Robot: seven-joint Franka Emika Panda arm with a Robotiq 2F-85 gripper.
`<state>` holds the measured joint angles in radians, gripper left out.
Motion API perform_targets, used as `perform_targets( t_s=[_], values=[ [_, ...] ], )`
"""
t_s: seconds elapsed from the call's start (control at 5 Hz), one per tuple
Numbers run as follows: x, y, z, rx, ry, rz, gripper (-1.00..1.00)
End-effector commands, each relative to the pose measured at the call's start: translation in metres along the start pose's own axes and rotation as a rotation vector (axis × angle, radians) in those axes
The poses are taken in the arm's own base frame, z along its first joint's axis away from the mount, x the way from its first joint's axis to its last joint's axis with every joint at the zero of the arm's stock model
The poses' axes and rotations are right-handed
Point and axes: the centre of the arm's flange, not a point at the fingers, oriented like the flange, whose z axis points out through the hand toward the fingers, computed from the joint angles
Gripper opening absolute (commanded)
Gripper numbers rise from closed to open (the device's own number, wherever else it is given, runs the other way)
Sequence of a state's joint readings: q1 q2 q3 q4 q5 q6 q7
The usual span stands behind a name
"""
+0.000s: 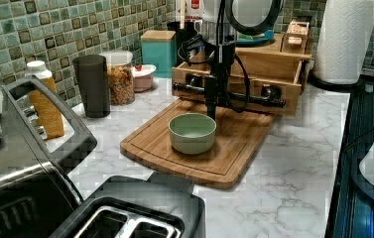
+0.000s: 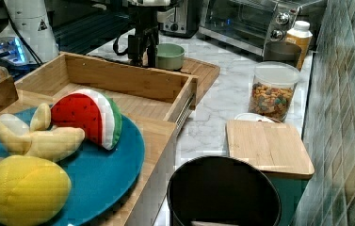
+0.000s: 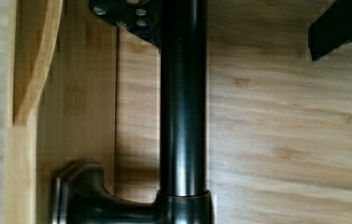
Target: Open the drawer.
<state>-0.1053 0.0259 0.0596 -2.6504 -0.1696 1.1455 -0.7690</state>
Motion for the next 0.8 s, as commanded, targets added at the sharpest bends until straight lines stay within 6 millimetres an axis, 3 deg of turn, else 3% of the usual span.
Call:
perform_targets(
  t_s=[0.2, 0.8],
  values=[
    [-0.0176, -0.0842, -0.0209, -0.014, 0.035, -0.086, 1.0],
    [-0.0176, -0.0842, -0.0208, -0.014, 0.035, -0.087, 1.0]
  ],
)
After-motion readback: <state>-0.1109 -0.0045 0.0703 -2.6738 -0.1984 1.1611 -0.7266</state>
